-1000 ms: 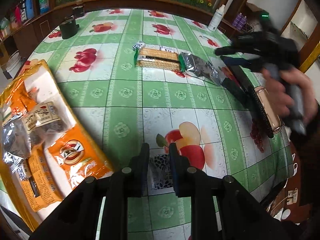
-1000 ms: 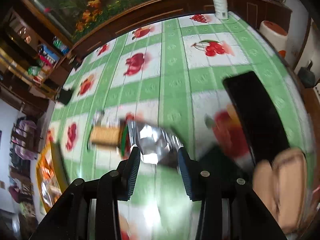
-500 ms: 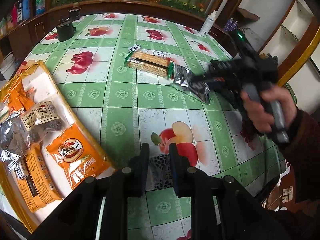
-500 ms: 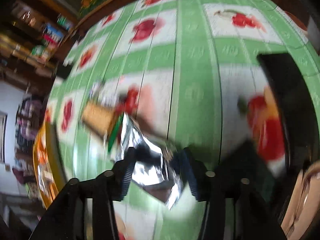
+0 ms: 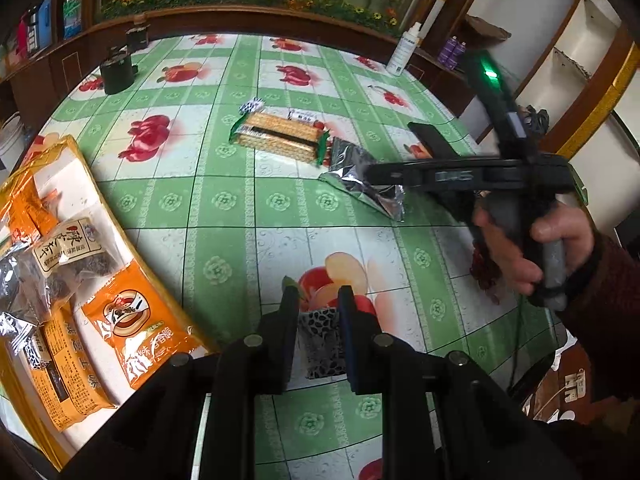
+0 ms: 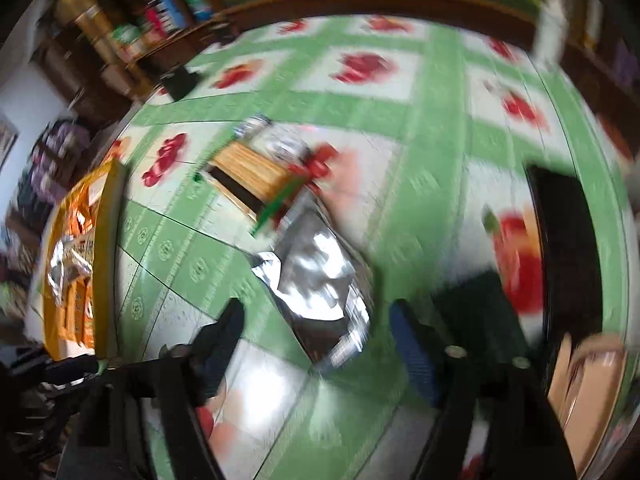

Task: Organize snacks
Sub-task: 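Grasp the silver foil bag beside the cracker pack with the right gripper and lift it, then carry the silver foil bag and striped candy over the tray with both grippers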

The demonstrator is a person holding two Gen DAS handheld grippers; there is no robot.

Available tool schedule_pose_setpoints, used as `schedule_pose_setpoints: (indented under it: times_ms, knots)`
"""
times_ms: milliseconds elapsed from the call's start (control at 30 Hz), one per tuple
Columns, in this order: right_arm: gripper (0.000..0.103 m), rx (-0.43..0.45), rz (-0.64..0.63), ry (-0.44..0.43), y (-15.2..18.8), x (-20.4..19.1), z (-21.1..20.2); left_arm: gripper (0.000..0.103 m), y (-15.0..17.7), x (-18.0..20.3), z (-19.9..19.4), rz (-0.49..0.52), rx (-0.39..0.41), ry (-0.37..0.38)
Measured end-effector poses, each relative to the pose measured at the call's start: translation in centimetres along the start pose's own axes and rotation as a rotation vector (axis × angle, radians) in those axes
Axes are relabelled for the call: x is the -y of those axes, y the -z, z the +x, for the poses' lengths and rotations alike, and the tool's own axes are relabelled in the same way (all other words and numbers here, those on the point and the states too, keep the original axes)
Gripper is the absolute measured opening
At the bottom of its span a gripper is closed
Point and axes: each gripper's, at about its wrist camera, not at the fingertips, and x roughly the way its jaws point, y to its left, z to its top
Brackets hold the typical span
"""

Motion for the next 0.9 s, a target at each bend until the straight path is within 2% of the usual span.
schedule_pose_setpoints:
  times_ms: [100, 233, 267, 367, 400, 433, 467, 667, 900]
  knots:
    - [0.081, 0.022, -0.174, 0.069, -1.0, -2.3, 0.9, 0.019, 0.2, 0.3, -0.7, 0.015, 0.017, -0.008]
    - [0.081, -0.029, -0.278, 0.126, -1.6, -2.8, 2.9, 0.019, 0.5, 0.7, -1.5, 0.032, 0.037, -0.017]
    - [0.081, -0.038, -0.273, 0.133, -1.8, -2.3, 3.3, 0.019, 0.5, 0.7, -1.6, 0.034, 0.040, -0.016]
    - [0.081, -0.108, -0.184, 0.063, -1.7, -0.7, 4.5, 0.019, 0.6, 0.6, -1.9, 0.028, 0.050, -0.021]
    - [0.076, -0.103, -0.167, 0.055, -1.6, -0.5, 4.4, 0.019, 0.6, 0.5, -2.0, 0.025, 0.053, -0.021]
    - [0.075, -0.094, -0.159, 0.053, -1.0, -0.4, 4.2, 0.019, 0.6, 0.5, -2.0, 0.022, 0.056, -0.022]
    - [0.069, -0.092, -0.154, 0.059, -0.7, -0.3, 4.1, 0.019, 0.5, 0.4, -2.0, 0.019, 0.057, -0.022]
    - [0.066, -0.096, -0.042, 0.006, 2.2, 0.2, 2.7, 0.019, -0.2, 0.5, -2.0, 0.017, 0.076, -0.022]
    - [0.066, -0.034, 0.040, -0.101, 5.1, -1.7, -1.0, 0.019, -1.2, 0.0, -2.1, 0.001, 0.099, -0.039]
